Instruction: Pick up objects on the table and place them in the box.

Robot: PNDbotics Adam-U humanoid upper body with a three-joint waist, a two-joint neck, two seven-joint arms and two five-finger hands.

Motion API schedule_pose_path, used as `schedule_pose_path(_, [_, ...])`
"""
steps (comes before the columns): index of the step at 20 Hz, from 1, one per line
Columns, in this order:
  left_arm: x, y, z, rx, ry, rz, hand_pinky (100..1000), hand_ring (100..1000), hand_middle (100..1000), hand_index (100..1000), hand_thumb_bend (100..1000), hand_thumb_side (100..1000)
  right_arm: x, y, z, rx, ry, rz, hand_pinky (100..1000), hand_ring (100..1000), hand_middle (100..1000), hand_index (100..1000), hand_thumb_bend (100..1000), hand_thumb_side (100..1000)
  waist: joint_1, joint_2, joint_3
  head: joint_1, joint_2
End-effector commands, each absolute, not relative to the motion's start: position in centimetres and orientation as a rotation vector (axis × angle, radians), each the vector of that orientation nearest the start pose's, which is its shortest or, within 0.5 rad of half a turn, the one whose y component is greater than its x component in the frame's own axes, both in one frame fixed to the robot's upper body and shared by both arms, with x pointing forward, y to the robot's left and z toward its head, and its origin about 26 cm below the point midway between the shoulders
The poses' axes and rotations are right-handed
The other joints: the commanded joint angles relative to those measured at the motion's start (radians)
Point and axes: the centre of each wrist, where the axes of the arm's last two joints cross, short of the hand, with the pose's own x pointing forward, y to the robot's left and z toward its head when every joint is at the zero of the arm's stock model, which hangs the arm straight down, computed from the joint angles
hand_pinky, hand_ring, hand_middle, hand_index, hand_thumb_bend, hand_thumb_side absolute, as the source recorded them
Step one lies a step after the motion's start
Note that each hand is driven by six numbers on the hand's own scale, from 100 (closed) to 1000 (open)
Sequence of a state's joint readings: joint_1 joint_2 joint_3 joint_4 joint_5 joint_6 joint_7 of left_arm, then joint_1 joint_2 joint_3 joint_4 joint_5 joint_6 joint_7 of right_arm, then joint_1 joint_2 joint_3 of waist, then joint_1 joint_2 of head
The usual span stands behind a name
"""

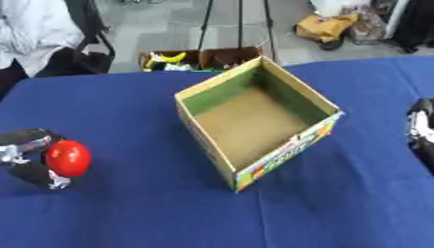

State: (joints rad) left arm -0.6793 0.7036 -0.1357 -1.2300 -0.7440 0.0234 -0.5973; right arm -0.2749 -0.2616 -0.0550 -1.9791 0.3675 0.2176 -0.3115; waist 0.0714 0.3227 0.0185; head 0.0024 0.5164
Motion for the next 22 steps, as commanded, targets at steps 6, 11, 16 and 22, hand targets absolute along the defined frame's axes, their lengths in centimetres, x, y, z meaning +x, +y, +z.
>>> schedule_pose_path(6, [41.0, 35.4, 26.6, 0.949, -1.265, -1.339, 100, 519, 682, 757, 100, 350, 29.7, -26.9, 19.4, -0.806, -2.089, 0.074, 728, 508, 408, 643, 100, 493, 0.004, -0.034, 0.003, -0.001, 0.004])
schedule_pose_path(11, [41.2, 32.5, 29.2, 0.940, -1.370, -1.379, 100, 501, 663, 746, 100, 340, 29.7, -26.9, 19.2, -0.801, -2.082, 0.080, 728, 508, 408, 643, 100, 492, 0.008, -0.043, 0.001, 0.005, 0.011])
schedule_pose_path(16, [41.5, 29.2, 31.5, 0.913, -1.484, -1.411, 100, 490, 646, 739, 100, 344, 29.6, -26.9, 19.1, -0.795, -2.079, 0.086, 728, 509, 408, 643, 100, 492, 0.011, -0.052, -0.005, 0.010, 0.017])
schedule_pose_path(22, [42.6, 24.4, 33.8, 0.855, -1.559, -1.498, 100, 492, 642, 734, 100, 346, 29.6, -26.7, 19.0, -0.778, -2.082, 0.104, 728, 509, 408, 643, 100, 492, 0.016, -0.061, -0.020, 0.020, 0.026])
